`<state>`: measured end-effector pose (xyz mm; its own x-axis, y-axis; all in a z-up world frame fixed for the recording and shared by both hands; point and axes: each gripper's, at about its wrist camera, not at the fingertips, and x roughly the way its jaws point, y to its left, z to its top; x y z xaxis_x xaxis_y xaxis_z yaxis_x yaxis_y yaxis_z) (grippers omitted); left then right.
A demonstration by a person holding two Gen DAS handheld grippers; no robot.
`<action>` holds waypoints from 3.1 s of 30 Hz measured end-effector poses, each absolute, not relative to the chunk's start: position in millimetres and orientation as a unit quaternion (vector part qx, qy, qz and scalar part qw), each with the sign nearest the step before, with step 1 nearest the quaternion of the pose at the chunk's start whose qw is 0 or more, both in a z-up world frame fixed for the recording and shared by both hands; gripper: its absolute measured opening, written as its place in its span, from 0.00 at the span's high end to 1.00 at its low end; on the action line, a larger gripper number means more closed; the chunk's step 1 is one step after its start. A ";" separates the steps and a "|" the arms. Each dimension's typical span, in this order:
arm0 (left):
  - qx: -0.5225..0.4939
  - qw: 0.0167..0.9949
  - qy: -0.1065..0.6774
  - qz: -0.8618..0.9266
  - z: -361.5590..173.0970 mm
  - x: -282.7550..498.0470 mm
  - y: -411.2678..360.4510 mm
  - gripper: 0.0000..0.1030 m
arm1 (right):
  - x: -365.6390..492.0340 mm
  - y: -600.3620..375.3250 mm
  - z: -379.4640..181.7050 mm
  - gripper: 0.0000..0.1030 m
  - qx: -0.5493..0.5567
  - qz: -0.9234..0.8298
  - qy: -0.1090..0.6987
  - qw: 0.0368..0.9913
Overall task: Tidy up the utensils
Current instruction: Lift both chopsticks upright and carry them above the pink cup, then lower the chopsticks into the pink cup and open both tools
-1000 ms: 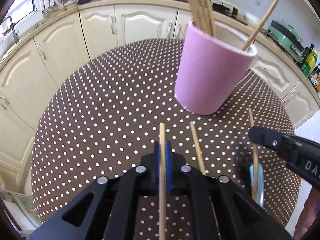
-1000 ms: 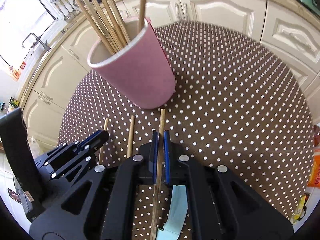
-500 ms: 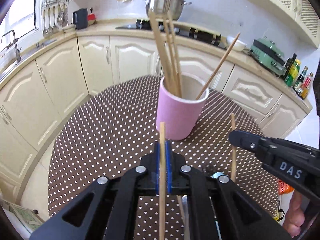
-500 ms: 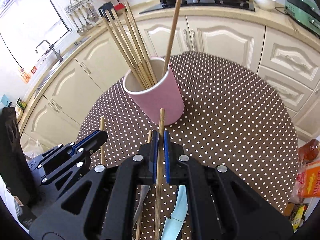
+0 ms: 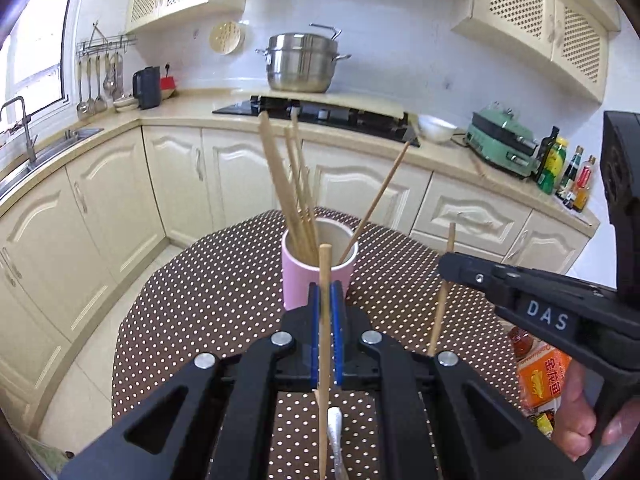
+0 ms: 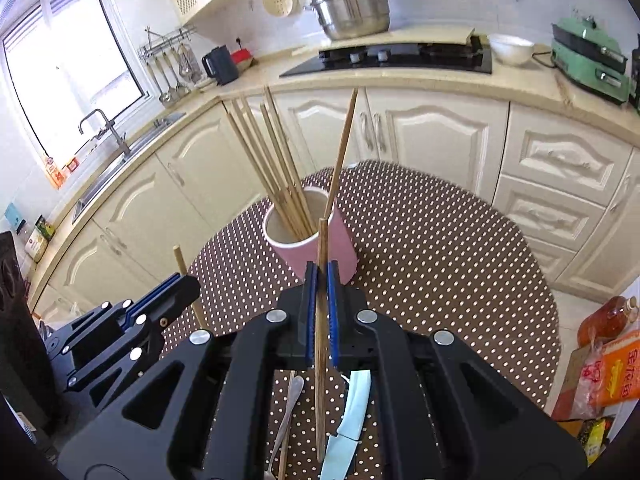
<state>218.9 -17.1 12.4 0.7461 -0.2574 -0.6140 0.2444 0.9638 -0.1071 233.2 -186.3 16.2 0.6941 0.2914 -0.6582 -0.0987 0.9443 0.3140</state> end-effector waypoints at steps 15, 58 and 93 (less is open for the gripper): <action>-0.014 0.951 0.277 -0.134 56.4 222.0 -20.6 0.94 | 236.7 -193.3 51.2 0.95 0.138 0.105 0.344 0.923; -0.010 0.967 0.227 -0.114 42.1 360.0 -16.0 0.93 | 364.2 -188.7 55.6 0.95 0.130 0.129 0.361 0.914; -0.006 0.961 0.258 -0.100 21.1 271.0 27.5 0.63 | 282.8 -169.8 18.1 0.39 0.086 0.092 0.407 0.905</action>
<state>271.0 27.5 21.1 0.8464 -0.1961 -0.4952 0.1899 0.9798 -0.0634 282.8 -169.8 18.1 0.6519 0.2375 -0.7201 -0.0969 0.9680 0.2316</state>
